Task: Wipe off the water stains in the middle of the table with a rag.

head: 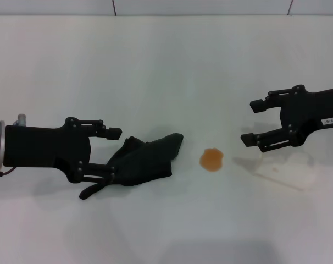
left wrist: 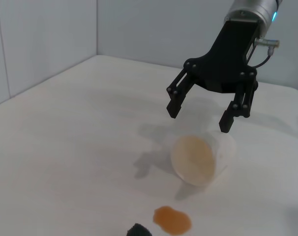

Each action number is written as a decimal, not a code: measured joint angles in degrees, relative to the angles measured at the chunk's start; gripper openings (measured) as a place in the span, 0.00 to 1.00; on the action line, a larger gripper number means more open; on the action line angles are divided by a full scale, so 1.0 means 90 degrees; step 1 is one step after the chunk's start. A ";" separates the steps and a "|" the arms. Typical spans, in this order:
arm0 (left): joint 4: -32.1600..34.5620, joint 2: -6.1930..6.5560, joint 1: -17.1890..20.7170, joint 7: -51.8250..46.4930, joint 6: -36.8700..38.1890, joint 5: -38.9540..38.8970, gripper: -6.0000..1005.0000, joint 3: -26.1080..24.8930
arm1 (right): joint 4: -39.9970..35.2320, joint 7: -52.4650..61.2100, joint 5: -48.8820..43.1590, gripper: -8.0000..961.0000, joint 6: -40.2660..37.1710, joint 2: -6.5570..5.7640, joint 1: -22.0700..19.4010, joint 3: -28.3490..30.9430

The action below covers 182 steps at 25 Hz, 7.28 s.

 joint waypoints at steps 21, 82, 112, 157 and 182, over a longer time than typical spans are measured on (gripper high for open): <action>0.0009 0.0011 -0.0046 0.0052 -0.0001 -0.0027 0.77 -0.0004 | -0.0061 0.0069 -0.0002 0.85 0.0001 -0.0010 -0.0052 0.0063; -0.0167 -0.0028 0.0002 0.0500 -0.0058 -0.0001 0.77 0.0045 | -0.0840 0.2932 -0.3155 0.83 -0.0864 0.0024 0.0627 -0.1008; -0.0167 -0.0028 -0.0056 0.0500 -0.0108 -0.0006 0.77 0.0044 | -0.0635 0.3145 -0.3337 0.79 -0.0550 0.0029 0.0694 -0.1307; -0.0460 -0.0030 -0.0002 0.1116 -0.0343 -0.0060 0.77 -0.0013 | 0.3008 -0.2247 0.0963 0.69 0.1700 0.0000 0.0051 0.1255; -0.0558 -0.0028 0.0041 0.1145 -0.0273 -0.0059 0.77 0.0014 | 0.4572 -0.4261 0.2185 0.69 0.2054 0.0009 -0.0136 0.1363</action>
